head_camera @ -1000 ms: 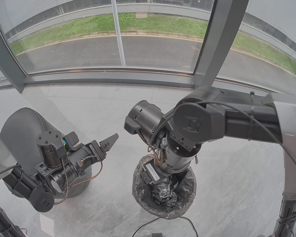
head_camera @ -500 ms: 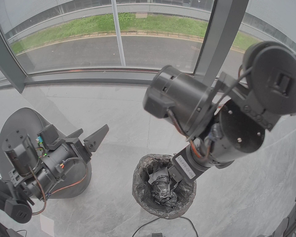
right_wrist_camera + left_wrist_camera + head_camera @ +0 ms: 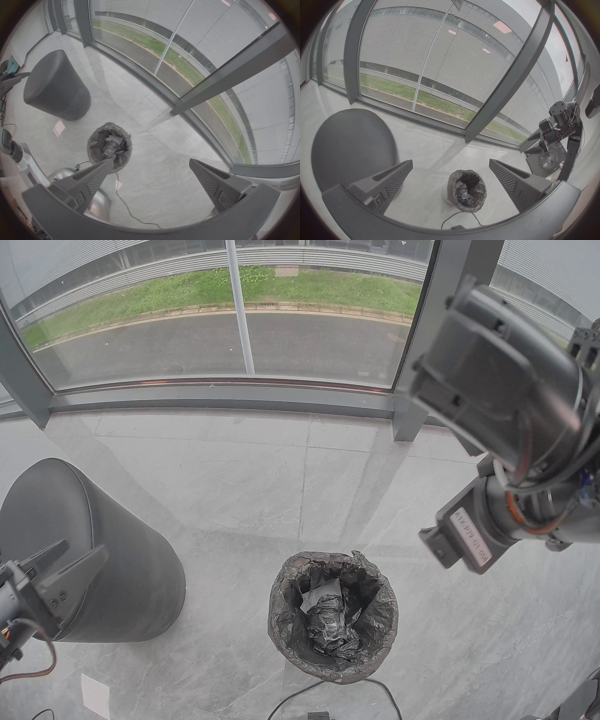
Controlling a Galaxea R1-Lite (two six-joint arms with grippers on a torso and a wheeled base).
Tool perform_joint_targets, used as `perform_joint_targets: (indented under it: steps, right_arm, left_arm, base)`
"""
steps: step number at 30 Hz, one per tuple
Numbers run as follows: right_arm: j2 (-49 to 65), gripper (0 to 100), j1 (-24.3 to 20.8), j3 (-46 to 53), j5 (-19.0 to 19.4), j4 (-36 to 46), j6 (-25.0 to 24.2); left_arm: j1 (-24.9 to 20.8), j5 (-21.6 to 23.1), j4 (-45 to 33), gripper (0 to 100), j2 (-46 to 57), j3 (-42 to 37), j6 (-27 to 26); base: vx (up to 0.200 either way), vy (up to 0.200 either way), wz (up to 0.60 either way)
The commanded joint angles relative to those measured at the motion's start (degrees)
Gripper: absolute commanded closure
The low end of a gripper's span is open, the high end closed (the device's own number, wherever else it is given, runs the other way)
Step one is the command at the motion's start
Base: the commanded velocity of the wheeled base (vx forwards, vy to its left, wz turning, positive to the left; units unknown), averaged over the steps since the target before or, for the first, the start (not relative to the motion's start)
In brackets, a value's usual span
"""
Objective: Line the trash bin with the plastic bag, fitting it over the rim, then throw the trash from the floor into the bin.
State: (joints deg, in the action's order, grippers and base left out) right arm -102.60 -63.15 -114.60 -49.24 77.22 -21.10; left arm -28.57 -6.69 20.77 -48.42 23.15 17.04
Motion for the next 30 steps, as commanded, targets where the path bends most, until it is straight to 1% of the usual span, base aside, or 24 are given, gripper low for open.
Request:
perform_joint_targets:
  steps: [1, 2, 4, 5, 6, 7, 8, 11, 12, 13, 14, 17, 18, 19, 21, 22, 23, 25, 26, 27, 28, 30]
  right_arm:
    - [9.6, 0, 0.3, 0.0, -10.4, 8.0, -2.4]
    - [10.4, 0, 1.2, 0.0, -10.4, 8.3, -2.4]
    - [12.7, 0, 6.4, 0.0, -10.4, 8.6, -1.9]
    - [13.0, 0, 7.2, 0.0, -10.4, 8.6, -1.8]
    - [14.7, 0, 10.6, 0.0, -10.2, 8.7, -1.6]
    - [15.3, 0, 11.2, 0.0, -10.2, 8.7, -1.5]
    - [17.5, 0, 13.3, 0.0, -9.7, 8.8, -1.0]
    - [21.6, 0, 16.2, 0.0, -9.4, 10.6, 0.0]
    - [21.6, 0, 16.2, 0.0, -9.4, 10.6, 0.0]
    - [23.6, 0, 18.3, 0.0, -9.3, 11.1, 0.5]
    - [25.6, 0, 20.5, 0.0, -8.7, 11.5, 0.7]
    - [29.9, 0, 25.0, 0.0, -5.7, 12.4, 1.0]
    - [29.9, 0, 25.0, 0.0, -5.7, 12.4, 1.0]
    - [33.1, 0, 29.6, 0.0, -1.7, 12.4, 1.4]
    - [33.1, 0, 29.6, 0.0, -1.7, 12.4, 1.4]
    - [38.0, 0, 35.5, 0.0, 6.0, 12.6, 1.4]
    - [39.1, 0, 36.4, 0.0, 7.1, 12.7, 1.3]
    - [44.5, 0, 39.8, 0.0, 10.1, 12.6, 1.0]
    - [46.2, 0, 40.5, 0.0, 11.0, 12.6, 0.8]
    - [49.9, 0, 42.0, 0.0, 13.6, 12.4, 0.7]
    - [54.3, 0, 43.7, 0.0, 17.4, 12.1, 0.6]
    - [60.9, 0, 45.8, 0.0, 23.0, 10.9, 0.7]
  left_arm:
    - [5.5, -0.1, -19.6, 0, 25.6, 5.9, -0.7]
    - [5.9, -0.1, -20.4, 0, 26.4, 5.9, -0.7]
    - [7.7, -0.1, -22.4, 0, 28.8, 5.6, -0.7]
    - [7.9, -0.1, -22.7, 0, 29.1, 5.5, -0.7]
    - [9.2, -0.1, -24.2, 0, 30.5, 5.5, -0.7]
    - [9.5, -0.2, -24.6, 0, 30.9, 5.5, -0.7]
    - [10.6, -0.1, -26.4, 0, 32.5, 5.5, -0.7]
    - [12.8, -0.1, -28.6, 0, 35.0, 5.4, -0.7]
    - [12.8, -0.1, -28.6, 0, 35.0, 5.4, -0.7]
    - [13.7, 0.0, -29.6, 0, 36.3, 5.3, -0.7]
    - [14.4, -0.1, -31.1, 0, 37.6, 5.3, -0.7]
    - [16.4, 0.0, -34.0, 0, 40.0, 5.6, -0.8]
    - [16.4, 0.0, -34.0, 0, 40.0, 5.6, -0.8]
    - [17.8, 0.0, -34.8, 0, 41.1, 5.7, -0.8]
    - [17.8, 0.0, -34.8, 0, 41.1, 5.7, -0.8]
    - [18.7, -0.1, -35.0, 0, 42.2, 5.2, -0.7]
    - [18.9, -0.2, -35.1, 0, 42.3, 5.2, -0.7]
    - [19.7, -0.4, -36.1, 0, 42.4, 5.2, -0.6]
    - [19.7, -0.5, -36.3, 0, 42.4, 5.3, -0.6]
    - [20.0, -0.6, -36.4, 0, 42.4, 5.5, -0.6]
    - [20.7, -0.6, -36.5, 0, 42.4, 5.7, -0.7]
    - [22.9, -0.3, -36.6, 0, 42.4, 5.8, -1.3]
  base:
    - [0.000, 0.000, 0.00]
    - [0.000, 0.000, 0.00]
    - [0.000, 0.000, 0.00]
    - [0.000, 0.000, 0.00]
    - [0.000, 0.000, 0.00]
    - [0.000, 0.000, 0.00]
    - [0.000, 0.000, 0.00]
    - [0.000, 0.000, 0.00]
    - [0.000, 0.000, 0.00]
    - [0.000, 0.000, 0.00]
    - [0.000, 0.000, 0.00]
    - [0.000, 0.000, 0.00]
    - [0.000, 0.000, 0.00]
    - [0.000, 0.000, 0.00]
    - [0.000, 0.000, 0.00]
    - [0.000, 0.000, 0.00]
    - [0.000, 0.000, 0.00]
    - [0.000, 0.000, 0.00]
    - [0.000, 0.000, 0.00]
    - [0.000, 0.000, 0.00]
    - [0.000, 0.000, 0.00]
    - [0.000, 0.000, 0.00]
